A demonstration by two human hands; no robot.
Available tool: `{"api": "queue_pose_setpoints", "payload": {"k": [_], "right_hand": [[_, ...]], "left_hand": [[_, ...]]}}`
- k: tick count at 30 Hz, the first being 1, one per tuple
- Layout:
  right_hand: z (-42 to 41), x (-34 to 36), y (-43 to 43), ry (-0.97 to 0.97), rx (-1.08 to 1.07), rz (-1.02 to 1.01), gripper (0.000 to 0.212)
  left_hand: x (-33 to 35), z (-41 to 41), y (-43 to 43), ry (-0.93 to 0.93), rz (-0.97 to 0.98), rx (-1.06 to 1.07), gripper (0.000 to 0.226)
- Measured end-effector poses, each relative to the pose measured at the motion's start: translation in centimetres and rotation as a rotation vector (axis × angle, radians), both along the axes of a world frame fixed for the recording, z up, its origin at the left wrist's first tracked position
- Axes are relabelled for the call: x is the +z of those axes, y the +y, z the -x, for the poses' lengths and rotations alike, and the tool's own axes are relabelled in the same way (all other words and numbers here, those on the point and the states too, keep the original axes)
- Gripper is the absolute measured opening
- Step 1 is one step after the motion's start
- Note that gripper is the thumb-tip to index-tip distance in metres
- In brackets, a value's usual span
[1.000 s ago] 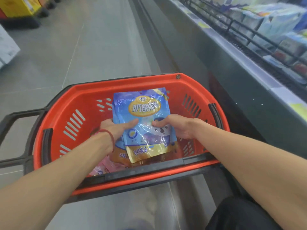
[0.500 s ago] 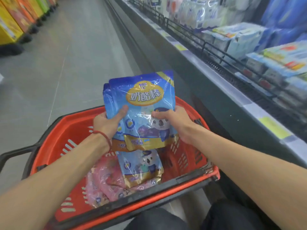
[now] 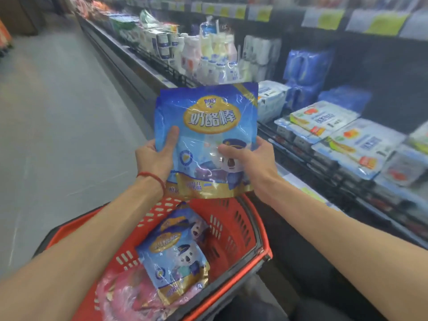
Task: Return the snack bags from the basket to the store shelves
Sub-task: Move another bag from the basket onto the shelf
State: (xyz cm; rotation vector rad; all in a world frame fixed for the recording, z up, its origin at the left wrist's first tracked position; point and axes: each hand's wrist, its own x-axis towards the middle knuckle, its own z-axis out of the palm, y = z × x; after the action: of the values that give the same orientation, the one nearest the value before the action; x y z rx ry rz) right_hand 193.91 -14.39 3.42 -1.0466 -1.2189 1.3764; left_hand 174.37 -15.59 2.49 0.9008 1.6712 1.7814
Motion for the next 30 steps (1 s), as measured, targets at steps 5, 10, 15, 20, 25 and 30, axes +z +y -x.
{"api": "queue_pose_setpoints", "payload": {"k": [5, 10, 15, 20, 25, 30], "right_hand": [[-6.4, 3.5, -2.9, 0.072, -0.228, -0.087, 0.025], [-13.5, 7.7, -5.9, 0.027, -0.509, -0.176, 0.034], [-20.5, 11.6, -9.3, -0.048, -0.764, -0.275, 0.033], [-24.4, 16.1, -14.3, -0.053, -0.816, -0.286, 0.032], [-27.8, 19.7, -18.4, -0.115, -0.932, -0.314, 0.029], [-31.1, 21.7, -20.6, -0.105, -1.047, -0.351, 0.029]], "left_hand": [[3.7, -6.1, 2.6, 0.096, -0.134, -0.25, 0.056], [8.2, -14.2, 4.0, 0.106, -0.206, -0.49, 0.047], [13.0, -22.3, 3.1, 0.076, -0.282, -0.654, 0.039], [17.8, -27.6, 0.0, 0.034, -0.303, -0.809, 0.036], [21.5, -31.8, -3.0, 0.034, -0.318, -0.875, 0.039], [22.5, -35.0, -3.8, -0.047, -0.326, -0.911, 0.041]]}}
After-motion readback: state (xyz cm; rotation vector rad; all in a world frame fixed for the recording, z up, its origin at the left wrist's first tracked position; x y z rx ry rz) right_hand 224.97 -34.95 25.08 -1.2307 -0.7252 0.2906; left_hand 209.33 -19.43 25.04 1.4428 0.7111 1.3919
